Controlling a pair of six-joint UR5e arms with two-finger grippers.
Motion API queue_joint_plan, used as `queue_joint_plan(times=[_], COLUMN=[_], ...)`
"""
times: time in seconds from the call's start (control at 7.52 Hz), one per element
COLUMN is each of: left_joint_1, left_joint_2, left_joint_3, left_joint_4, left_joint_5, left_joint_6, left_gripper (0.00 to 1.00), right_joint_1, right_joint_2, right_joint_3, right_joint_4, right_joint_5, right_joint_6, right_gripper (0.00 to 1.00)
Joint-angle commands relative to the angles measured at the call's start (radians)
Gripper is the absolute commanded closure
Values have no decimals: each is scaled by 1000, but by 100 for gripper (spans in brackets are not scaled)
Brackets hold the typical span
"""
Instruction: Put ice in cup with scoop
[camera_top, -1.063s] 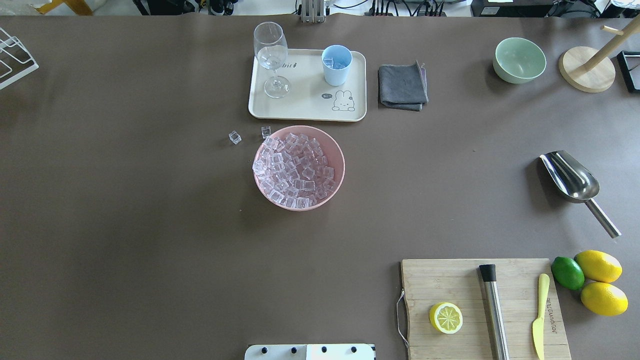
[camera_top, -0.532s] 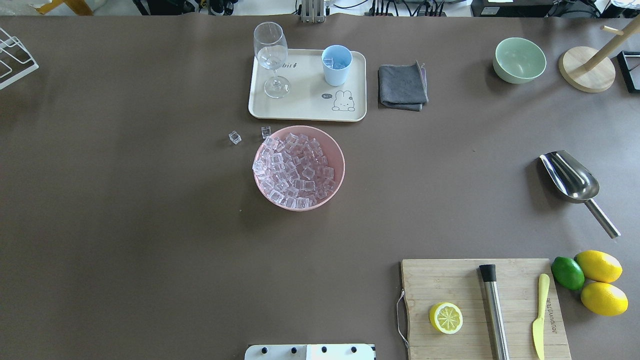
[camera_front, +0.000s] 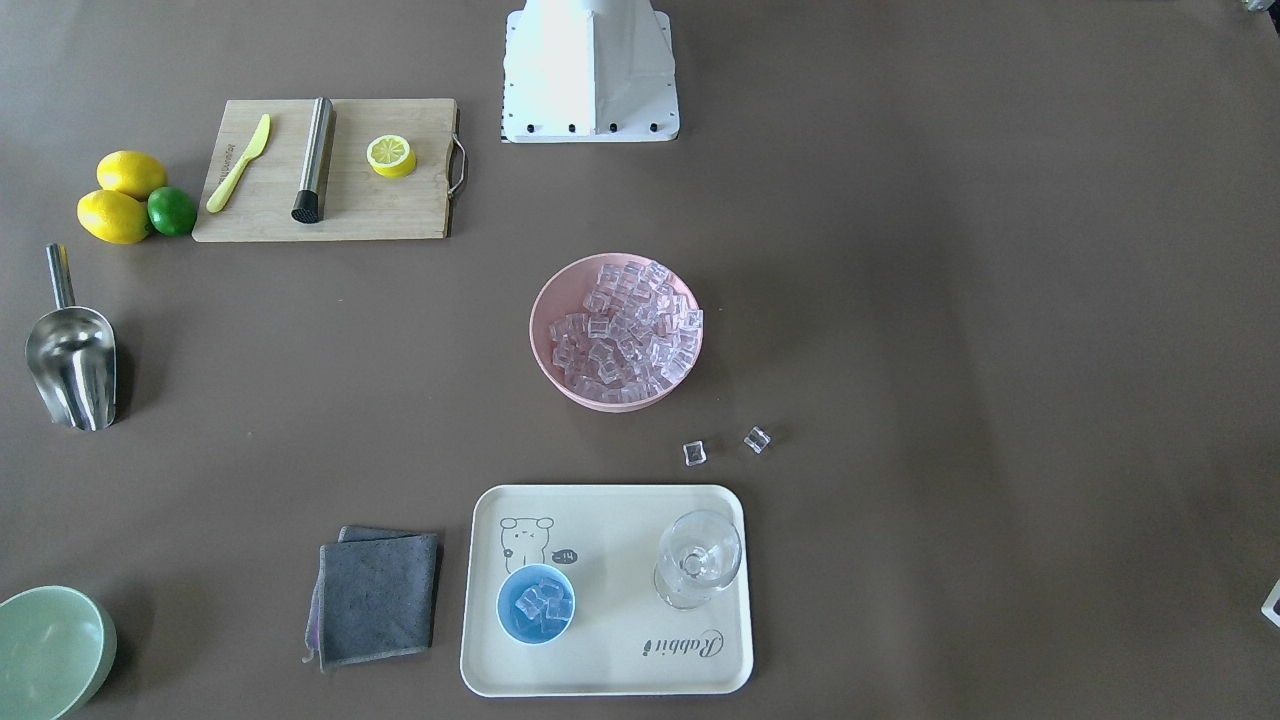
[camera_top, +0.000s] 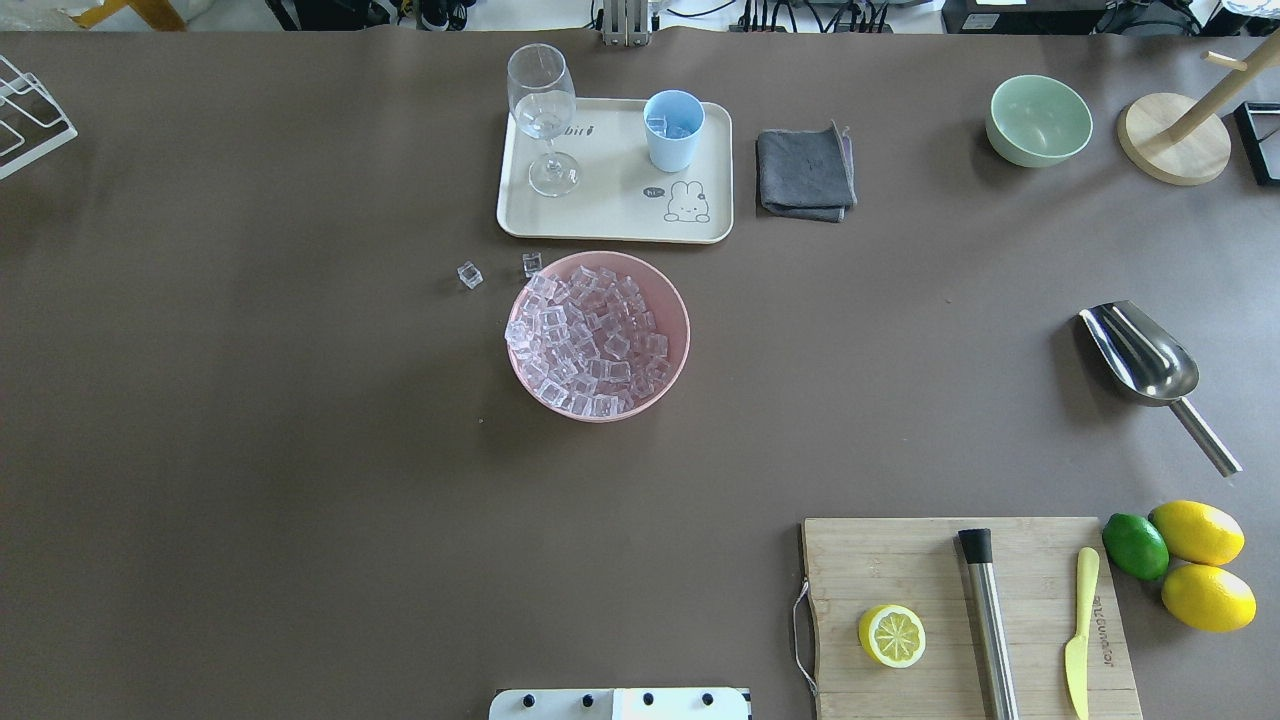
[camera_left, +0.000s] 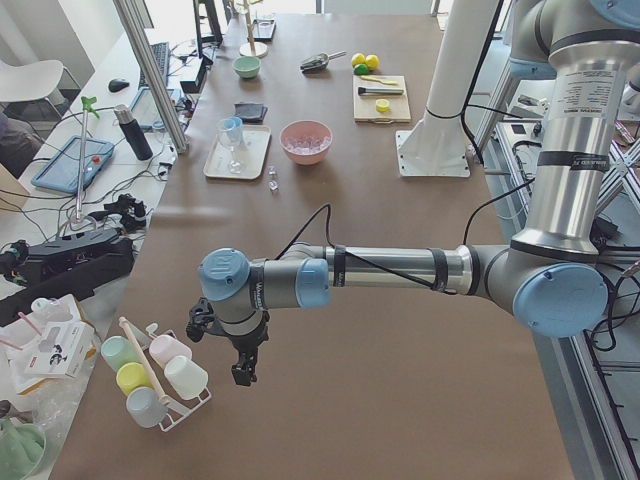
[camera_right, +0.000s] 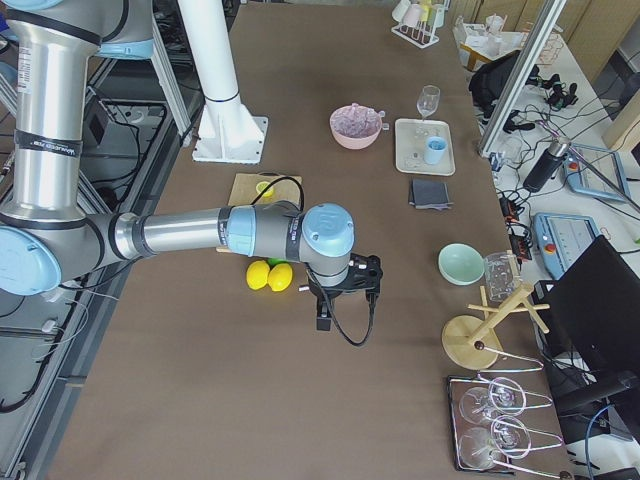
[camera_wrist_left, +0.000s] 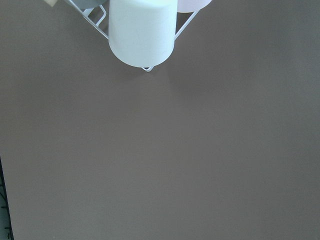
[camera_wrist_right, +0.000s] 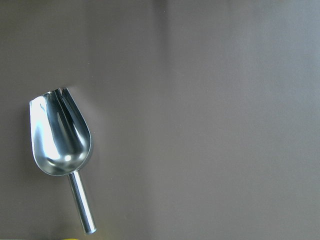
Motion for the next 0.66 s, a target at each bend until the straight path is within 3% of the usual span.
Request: queue_joint_plan(times=[0.0, 0.53], left_joint_1=[-5, -12], left_joint_2=[0, 6], left_joint_3=[0, 0], left_joint_4=[-1, -1], left_joint_5=[0, -1], left_joint_6=[2, 4], left_gripper=[1, 1], right_joint_1=[7, 8], right_joint_2=[0, 3], right_joint_3=[-33, -35], right_joint_4=[11, 11], right_joint_5=[-2, -8], right_joint_6=[-27, -28], right_gripper=[0, 0])
